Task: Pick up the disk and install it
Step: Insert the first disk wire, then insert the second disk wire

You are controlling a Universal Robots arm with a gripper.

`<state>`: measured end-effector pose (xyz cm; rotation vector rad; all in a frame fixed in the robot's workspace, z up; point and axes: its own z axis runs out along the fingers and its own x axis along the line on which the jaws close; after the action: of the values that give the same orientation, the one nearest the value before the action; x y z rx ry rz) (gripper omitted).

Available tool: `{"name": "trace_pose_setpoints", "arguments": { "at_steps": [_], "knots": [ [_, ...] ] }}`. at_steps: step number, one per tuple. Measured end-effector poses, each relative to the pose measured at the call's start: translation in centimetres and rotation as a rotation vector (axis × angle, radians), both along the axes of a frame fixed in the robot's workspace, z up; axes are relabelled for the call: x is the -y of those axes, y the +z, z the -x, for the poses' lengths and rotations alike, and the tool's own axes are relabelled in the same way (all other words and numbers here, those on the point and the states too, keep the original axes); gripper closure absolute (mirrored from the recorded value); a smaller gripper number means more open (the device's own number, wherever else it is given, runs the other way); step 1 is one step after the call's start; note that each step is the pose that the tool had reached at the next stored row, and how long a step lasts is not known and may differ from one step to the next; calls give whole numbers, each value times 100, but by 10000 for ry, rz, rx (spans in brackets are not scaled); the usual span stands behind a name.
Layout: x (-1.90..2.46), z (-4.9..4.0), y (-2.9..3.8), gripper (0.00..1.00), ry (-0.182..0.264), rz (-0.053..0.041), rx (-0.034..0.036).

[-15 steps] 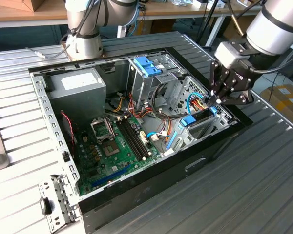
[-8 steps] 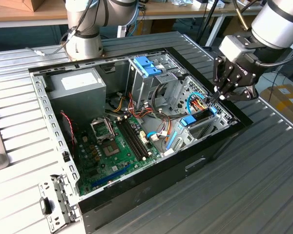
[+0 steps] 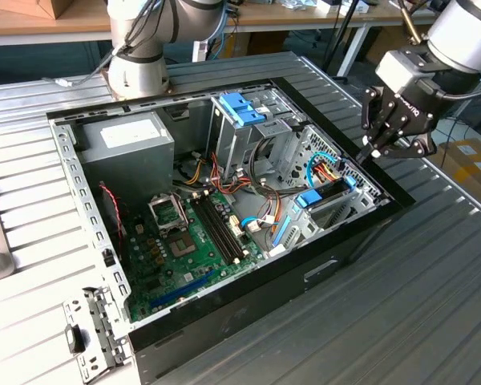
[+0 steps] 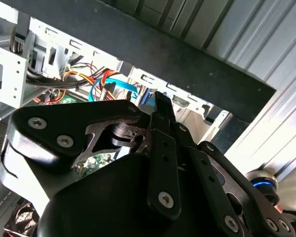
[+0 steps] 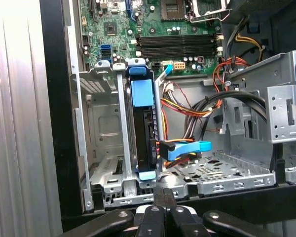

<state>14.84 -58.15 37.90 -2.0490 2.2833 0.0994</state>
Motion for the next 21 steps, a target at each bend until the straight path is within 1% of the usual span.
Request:
{"name": "trace_pose_setpoints", "arguments": {
  "at_steps": [14,15,17,18,20,21],
  "knots": [
    [0,-17,0,90,0,-1,-2],
    [0,-18,0,89,0,-1,-2],
    [0,-19,0,77,0,-1,-2],
    [0,-19,1,77,0,0,-2],
    [0,-20,0,64,0,-1,-2],
    [0,-21,1,64,0,0,-2]
  ]
}}
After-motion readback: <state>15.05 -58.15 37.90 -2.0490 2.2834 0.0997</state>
